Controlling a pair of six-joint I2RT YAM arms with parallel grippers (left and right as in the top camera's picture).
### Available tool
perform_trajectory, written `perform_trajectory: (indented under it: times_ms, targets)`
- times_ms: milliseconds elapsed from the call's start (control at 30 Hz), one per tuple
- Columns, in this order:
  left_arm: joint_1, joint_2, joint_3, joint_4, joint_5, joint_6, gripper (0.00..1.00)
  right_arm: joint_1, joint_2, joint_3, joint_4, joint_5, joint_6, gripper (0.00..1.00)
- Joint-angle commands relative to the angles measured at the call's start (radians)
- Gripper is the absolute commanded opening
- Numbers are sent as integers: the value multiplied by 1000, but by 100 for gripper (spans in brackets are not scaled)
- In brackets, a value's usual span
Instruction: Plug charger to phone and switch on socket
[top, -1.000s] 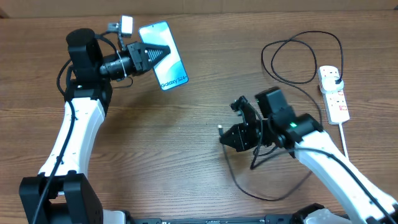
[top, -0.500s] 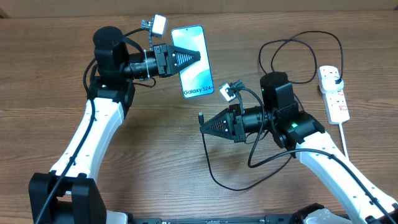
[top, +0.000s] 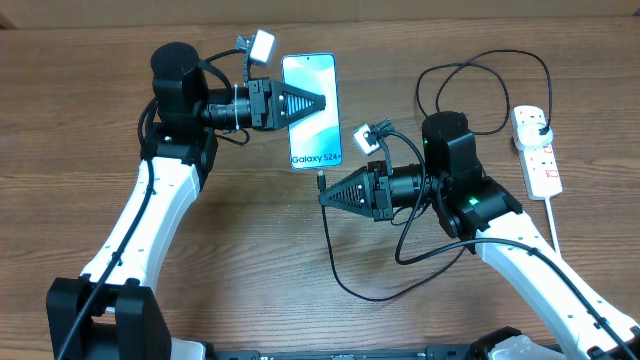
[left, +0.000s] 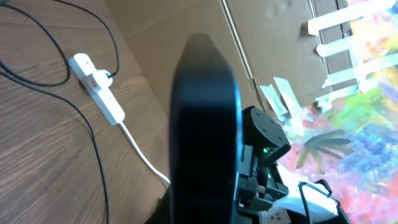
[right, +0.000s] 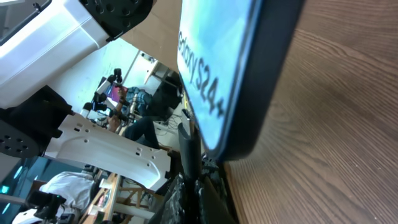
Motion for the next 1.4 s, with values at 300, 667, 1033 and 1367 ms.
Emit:
perform_trajectory:
  times_ms: [300, 667, 1033, 1367]
  targets:
    - [-9, -10, 11, 4, 33, -14, 4, -4, -3, 5, 7, 52, 15, 4]
    - [-50, -10, 11, 4, -26, -11, 4, -4, -3, 5, 6, 52, 15, 4]
    - [-50, -10, 11, 3, 3, 42, 4, -4, -3, 5, -9, 55, 14, 4]
    - [-50, -10, 11, 3, 59, 93, 4, -4, -3, 5, -8, 63, 14, 4]
